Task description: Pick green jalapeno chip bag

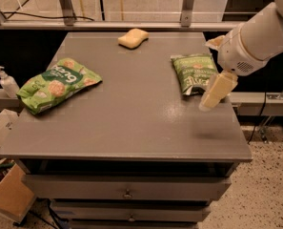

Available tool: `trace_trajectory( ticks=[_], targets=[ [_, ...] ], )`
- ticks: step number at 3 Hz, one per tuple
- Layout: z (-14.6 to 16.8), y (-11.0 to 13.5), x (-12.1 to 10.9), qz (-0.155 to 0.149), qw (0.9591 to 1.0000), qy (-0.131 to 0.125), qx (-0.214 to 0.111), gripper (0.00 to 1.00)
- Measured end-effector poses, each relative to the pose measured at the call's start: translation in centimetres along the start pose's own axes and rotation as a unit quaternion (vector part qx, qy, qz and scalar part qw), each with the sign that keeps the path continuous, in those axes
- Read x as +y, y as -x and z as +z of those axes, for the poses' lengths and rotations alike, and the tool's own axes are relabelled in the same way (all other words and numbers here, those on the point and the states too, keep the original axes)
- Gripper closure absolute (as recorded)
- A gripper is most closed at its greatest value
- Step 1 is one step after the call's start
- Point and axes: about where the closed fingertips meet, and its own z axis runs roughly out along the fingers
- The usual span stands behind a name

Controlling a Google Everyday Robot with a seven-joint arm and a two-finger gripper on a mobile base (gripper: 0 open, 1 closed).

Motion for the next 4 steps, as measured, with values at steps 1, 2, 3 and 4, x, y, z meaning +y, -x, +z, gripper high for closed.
trace_trajectory(
  ticks=[1, 2, 3, 4],
  targets=[
    [2.6, 0.2, -2.7, 0.006, 0.9998, -0.015, -0.007, 0.0],
    [5.2, 0.0, -4.8, 0.012, 0.9997, -0.02, -0.001, 0.0],
    [7.4, -1.3, -6.6, 0.031, 0.9993, -0.02, 0.011, 0.0],
    [8.9, -2.3, -7.7, 0.044, 0.9987, -0.017, 0.019, 0.0]
  ],
)
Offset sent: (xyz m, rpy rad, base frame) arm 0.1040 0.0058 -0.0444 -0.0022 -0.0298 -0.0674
